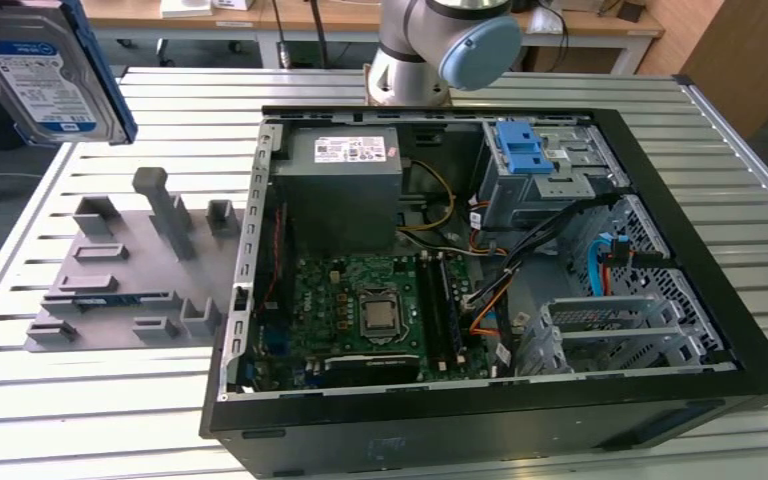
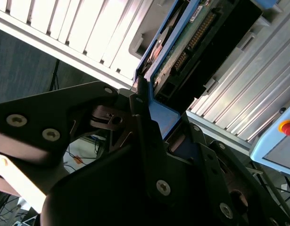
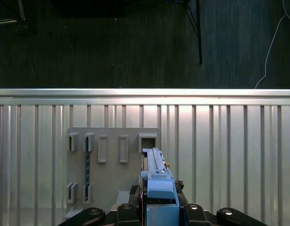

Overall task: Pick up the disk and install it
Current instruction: 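Pick up the disk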

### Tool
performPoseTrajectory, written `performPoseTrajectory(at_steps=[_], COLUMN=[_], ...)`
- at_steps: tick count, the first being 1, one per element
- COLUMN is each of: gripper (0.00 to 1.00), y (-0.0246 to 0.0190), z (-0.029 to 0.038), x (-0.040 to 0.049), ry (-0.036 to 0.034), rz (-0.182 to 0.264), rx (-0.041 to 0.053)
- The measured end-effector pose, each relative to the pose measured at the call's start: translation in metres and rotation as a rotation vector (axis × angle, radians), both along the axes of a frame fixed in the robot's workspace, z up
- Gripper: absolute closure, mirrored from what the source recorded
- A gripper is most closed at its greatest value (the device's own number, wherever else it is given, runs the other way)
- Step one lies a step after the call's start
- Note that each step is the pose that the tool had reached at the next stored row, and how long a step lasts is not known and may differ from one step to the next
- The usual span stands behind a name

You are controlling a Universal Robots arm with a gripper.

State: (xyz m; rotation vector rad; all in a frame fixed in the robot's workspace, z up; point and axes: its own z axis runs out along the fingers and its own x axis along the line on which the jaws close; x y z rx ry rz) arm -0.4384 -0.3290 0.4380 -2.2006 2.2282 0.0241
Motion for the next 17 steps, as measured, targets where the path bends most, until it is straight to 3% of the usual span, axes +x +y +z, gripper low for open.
performPoseTrajectory(at_steps=[17], gripper=[0.64], y=[0.0000], z=[0.0052], x=[0.0000], ry=[-0.0001], rz=[0.000], rx=[0.0000])
